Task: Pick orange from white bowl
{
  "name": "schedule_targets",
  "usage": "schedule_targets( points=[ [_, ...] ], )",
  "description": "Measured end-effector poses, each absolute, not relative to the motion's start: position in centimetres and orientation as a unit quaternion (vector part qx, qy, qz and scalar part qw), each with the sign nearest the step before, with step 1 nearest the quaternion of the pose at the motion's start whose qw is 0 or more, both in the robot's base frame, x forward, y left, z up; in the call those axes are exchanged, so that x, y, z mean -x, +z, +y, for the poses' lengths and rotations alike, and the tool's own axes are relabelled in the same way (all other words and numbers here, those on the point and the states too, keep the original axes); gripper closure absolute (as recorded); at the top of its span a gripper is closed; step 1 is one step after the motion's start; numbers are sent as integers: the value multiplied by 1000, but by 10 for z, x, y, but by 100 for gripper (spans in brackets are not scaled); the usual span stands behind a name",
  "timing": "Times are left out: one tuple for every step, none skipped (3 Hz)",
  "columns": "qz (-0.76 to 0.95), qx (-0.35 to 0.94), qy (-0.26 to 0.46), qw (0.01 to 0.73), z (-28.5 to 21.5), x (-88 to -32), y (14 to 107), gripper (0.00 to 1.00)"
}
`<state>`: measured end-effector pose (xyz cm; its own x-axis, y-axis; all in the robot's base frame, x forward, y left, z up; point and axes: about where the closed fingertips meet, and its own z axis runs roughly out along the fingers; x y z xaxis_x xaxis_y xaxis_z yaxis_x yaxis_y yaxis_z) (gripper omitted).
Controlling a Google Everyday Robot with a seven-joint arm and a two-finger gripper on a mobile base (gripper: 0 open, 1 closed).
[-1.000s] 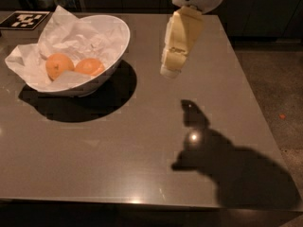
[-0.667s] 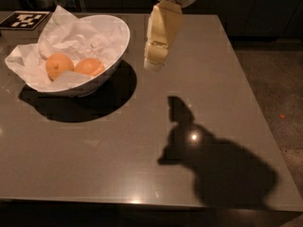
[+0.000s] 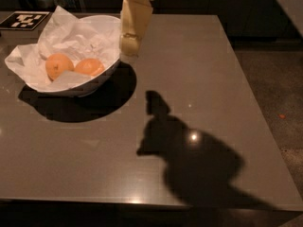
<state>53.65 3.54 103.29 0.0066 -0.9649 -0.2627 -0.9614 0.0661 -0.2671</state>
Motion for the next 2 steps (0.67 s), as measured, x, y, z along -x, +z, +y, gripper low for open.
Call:
schedule_targets(
  points=[
    [702, 685, 7, 195, 55, -550, 1031, 0],
    [725, 663, 23, 185, 74, -571, 1025, 0]
  ],
)
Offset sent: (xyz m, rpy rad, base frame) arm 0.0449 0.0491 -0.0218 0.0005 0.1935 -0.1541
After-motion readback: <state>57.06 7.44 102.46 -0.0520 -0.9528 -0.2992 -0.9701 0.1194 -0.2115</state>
